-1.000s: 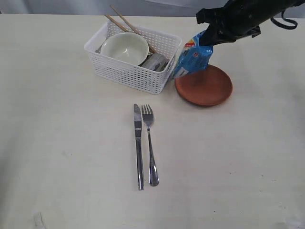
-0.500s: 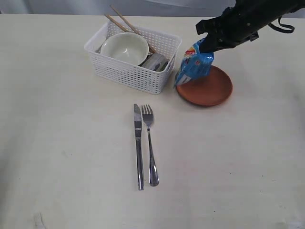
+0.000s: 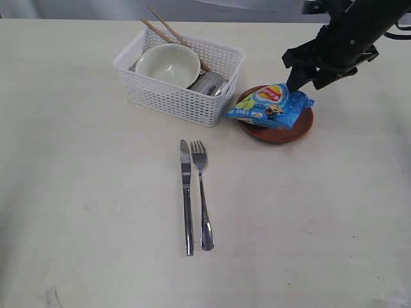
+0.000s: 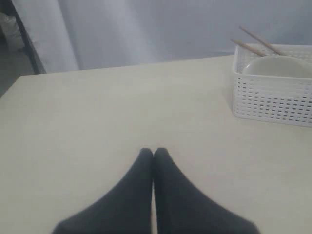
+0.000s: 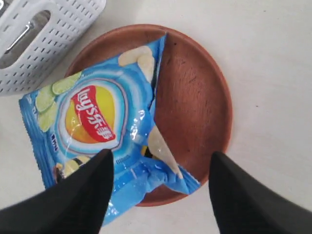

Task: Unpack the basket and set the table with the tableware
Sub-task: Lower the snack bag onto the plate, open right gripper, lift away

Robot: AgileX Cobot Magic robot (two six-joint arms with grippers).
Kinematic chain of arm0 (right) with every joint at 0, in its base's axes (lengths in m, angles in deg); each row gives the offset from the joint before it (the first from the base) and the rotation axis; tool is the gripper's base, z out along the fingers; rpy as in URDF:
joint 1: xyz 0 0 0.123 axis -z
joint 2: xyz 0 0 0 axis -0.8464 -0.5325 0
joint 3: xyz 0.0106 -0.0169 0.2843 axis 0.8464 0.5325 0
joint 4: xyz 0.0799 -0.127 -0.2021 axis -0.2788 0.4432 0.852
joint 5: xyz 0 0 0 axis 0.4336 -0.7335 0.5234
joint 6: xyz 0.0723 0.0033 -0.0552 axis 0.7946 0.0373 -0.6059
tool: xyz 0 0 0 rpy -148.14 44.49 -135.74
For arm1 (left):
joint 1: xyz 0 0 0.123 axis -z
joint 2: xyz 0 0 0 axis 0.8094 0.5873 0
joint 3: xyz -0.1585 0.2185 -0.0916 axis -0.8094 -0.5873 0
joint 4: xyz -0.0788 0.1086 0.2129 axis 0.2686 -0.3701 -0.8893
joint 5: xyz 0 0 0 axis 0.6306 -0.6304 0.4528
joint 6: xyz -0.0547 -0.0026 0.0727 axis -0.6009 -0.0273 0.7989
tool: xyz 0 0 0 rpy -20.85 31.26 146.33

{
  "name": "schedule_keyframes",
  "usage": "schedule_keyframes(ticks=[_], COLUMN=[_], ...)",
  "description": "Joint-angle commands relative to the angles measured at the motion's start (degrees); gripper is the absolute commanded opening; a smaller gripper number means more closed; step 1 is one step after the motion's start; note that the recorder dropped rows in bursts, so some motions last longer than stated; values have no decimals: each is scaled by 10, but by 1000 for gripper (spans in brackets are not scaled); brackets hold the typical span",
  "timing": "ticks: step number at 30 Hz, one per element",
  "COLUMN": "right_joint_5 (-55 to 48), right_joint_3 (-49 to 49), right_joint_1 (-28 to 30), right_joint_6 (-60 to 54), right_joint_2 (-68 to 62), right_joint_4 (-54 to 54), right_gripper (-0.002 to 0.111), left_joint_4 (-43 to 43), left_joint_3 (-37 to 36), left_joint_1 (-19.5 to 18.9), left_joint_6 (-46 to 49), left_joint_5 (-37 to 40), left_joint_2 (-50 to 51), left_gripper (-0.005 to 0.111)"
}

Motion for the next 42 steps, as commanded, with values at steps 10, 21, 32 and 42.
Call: schedule_keyframes(ticks=[10, 21, 32, 42], right_joint_5=[-6, -2, -24, -3], right_joint_3=[0, 0, 0, -4], right_joint_1=[-31, -76, -76, -76], right_joint_6=[-74, 26, 65, 66], right_joint_2=[31, -10, -42, 3], right_joint_4=[-107, 82, 133, 127], right_gripper=[34, 0, 0, 1], left_joint_4=[-3, -3, -3, -3], left_joint_3=[-1, -1, -1, -1], left_joint_1=[-1, -1, -1, -1], left_joint_6=[0, 0, 0, 0], left_joint_5=[-4, -4, -4, -4], left_joint_2=[-2, -2, -2, -2], left_gripper=[0, 0, 0, 0])
